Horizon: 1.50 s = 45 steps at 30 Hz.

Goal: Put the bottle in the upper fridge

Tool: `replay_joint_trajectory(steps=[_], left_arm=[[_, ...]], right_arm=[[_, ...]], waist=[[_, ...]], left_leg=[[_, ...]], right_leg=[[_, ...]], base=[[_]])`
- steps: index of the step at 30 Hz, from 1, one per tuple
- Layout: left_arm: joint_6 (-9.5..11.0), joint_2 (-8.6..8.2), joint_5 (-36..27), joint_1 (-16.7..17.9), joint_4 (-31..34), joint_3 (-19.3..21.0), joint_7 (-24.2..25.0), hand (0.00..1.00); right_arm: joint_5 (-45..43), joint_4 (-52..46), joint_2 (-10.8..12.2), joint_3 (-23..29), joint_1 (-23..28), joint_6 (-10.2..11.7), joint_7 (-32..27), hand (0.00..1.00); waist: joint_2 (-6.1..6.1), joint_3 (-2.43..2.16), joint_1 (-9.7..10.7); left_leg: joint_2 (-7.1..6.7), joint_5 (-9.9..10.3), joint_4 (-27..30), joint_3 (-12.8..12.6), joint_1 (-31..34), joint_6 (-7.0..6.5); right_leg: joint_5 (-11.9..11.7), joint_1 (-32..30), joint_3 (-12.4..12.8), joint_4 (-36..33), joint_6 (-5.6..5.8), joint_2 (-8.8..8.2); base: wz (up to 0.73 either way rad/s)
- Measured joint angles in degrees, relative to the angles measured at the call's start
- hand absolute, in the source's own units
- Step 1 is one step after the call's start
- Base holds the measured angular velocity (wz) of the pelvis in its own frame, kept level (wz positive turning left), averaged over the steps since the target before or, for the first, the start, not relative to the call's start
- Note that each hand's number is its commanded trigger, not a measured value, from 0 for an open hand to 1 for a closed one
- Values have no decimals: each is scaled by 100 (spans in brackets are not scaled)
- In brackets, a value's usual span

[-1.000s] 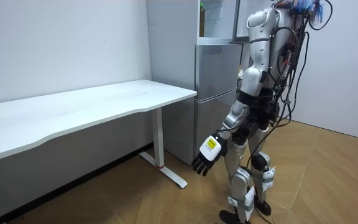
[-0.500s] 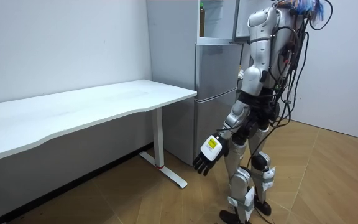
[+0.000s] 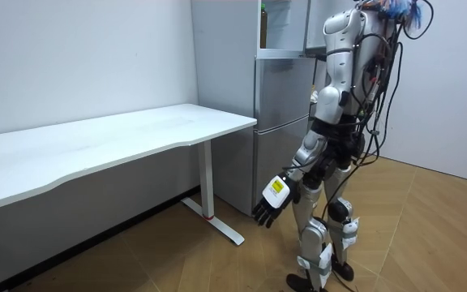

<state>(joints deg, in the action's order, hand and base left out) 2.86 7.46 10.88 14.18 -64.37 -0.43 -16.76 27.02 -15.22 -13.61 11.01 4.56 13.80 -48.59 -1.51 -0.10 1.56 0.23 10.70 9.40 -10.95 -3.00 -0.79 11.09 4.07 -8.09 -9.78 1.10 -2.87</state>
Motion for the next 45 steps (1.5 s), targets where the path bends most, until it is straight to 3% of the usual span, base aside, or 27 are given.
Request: replay_joint_trajectory(steps=[13, 20, 34, 45], left_arm=[[-6, 1, -1, -28, -105, -4, -8, 0], [-5, 0, -1, -32, -102, -4, -11, 0], [-7, 0, 11, -63, -212, 25, 16, 0], [-4, -7, 12, -87, -202, 5, -13, 0]], right_arm=[[-32, 0, -1, -315, -2, -11, 533, 0], [-41, 0, -3, -349, -3, -20, 632, 0], [-140, -1, 4, -353, -3, -131, 749, 0], [-554, -23, 41, -649, -3, -139, 795, 0]], waist=[[-73, 51, -62], [-28, 17, -186], [-36, 32, -199], [77, 18, -275]], left_leg=[[4, 1, -3, -16, 34, 1], [9, 1, -6, -1, 22, 1], [26, 1, 3, 8, 25, 2], [43, 1, 13, -13, 55, 4]], right_leg=[[0, -17, -31, 9, 0, -1], [-1, -8, -70, 4, -1, -2], [-5, 17, -222, -66, -6, -13], [-6, -26, -186, -84, -9, 0]], base=[[0], [0], [0], [-2]])
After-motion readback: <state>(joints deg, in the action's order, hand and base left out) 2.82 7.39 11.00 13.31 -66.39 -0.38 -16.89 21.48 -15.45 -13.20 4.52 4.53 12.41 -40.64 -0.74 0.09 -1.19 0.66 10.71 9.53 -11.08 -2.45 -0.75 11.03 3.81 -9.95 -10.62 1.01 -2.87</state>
